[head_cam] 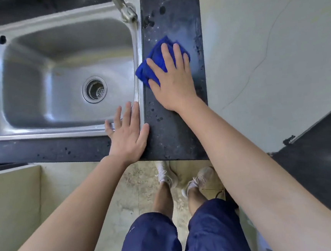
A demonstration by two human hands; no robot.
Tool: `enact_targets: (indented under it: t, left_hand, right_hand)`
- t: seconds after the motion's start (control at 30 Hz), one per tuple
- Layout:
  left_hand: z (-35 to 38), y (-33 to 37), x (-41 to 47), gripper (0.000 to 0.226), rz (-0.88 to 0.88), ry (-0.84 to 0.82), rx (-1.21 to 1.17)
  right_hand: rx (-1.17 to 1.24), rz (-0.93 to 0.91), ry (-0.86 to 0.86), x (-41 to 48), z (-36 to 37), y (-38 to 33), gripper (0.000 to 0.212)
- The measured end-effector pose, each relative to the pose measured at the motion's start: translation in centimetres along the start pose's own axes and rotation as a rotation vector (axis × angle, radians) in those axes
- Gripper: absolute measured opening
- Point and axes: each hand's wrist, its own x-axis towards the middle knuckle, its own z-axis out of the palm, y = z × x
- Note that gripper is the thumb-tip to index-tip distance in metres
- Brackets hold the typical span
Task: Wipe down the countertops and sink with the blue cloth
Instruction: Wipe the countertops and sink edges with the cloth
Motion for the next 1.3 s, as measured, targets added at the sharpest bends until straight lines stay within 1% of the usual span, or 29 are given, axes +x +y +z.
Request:
enact_targets:
  t: [0.07, 0.13, 0.2, 0.3, 0.43, 0.57, 0.63, 0.73, 0.8, 0.87, 0.9, 0.97, 1.03, 1.13, 1.17, 1.27, 1.3]
  left_hand:
    - [-0.1, -0.1, 0.1, 0.069, 0.012, -0.009, 0.006]
    - [-0.2, -0.3, 0.1, 0.072, 0.026, -0.018, 0.013]
    - [-0.4, -0.4, 0.2, 0.075, 0.039, -0.032, 0.019]
    - [-0.6, -0.4, 0.2, 0.076, 0.057, -0.051, 0.016]
    - [-0.5, -0.7, 0.2, 0.077, 0.071, -0.073, -0.013]
    - [-0.3, -0.9, 0.3, 0.075, 0.093, -0.069, -0.053]
    - [-0.4, -1.0, 0.3, 0.073, 0.102, -0.069, -0.079]
    - [-0.4, -1.2, 0.0, 0.074, 0.130, -0.068, -0.126]
    - [-0.6, -1.5, 0.1, 0.076, 0.171, -0.074, -0.169]
    - [-1.1, -2.3, -0.2, 0.078, 0.224, -0.109, -0.211]
    - [-1.3, -2.8, -0.4, 0.076, 0.255, -0.128, -0.205]
    - [-1.3, -4.2, -1.2, 0.067, 0.312, -0.137, -0.118]
    - [-1.0, -6.2, -2.2, 0.060, 0.301, -0.103, -0.037]
    - [-0.7, -8.7, -3.2, 0.059, 0.254, -0.073, -0.051]
    - [-0.7, -9.2, -3.2, 0.060, 0.263, -0.075, -0.064]
    - [-0.8, -9.4, -2.9, 0.063, 0.262, -0.096, -0.111]
    - [-0.8, -9.2, -2.8, 0.061, 0.253, -0.098, -0.120]
  right_hand:
    - [0.015, -0.131, -0.021, -4.3, 0.7, 0.1, 0.057]
    - [0.051, -0.210, -0.013, -8.8, 1.2, 0.8, 0.056]
    - [0.066, -0.218, -0.011, -12.1, 1.2, 2.3, 0.056]
    - [0.039, -0.214, -0.038, -13.3, 0.7, 4.0, 0.056]
    - [0.028, -0.120, -0.037, -9.8, 0.2, 2.5, 0.058]
    - [-0.022, 0.024, -0.071, -3.4, -0.2, -1.1, 0.060]
    - [-0.028, 0.095, -0.064, -2.3, -0.1, -2.6, 0.059]
    - [-0.026, 0.092, -0.073, -5.7, 0.6, -3.2, 0.058]
    - [-0.035, 0.071, -0.059, -10.5, 1.2, -3.5, 0.058]
    - [-0.052, 0.092, -0.074, -15.5, 1.7, -3.5, 0.058]
    - [-0.070, 0.112, -0.087, -17.7, 1.9, -3.3, 0.058]
    - [-0.101, 0.157, -0.104, -20.9, 1.8, -2.6, 0.058]
    - [-0.100, 0.210, -0.114, -22.6, 1.8, -2.3, 0.058]
    - [-0.085, 0.287, -0.084, -22.9, 2.5, -3.8, 0.057]
    - [-0.088, 0.258, -0.074, -22.4, 2.9, -4.9, 0.057]
    - [-0.091, 0.013, -0.053, -19.8, 4.6, -9.2, 0.058]
    - [-0.072, -0.025, -0.056, -18.9, 5.0, -10.3, 0.059]
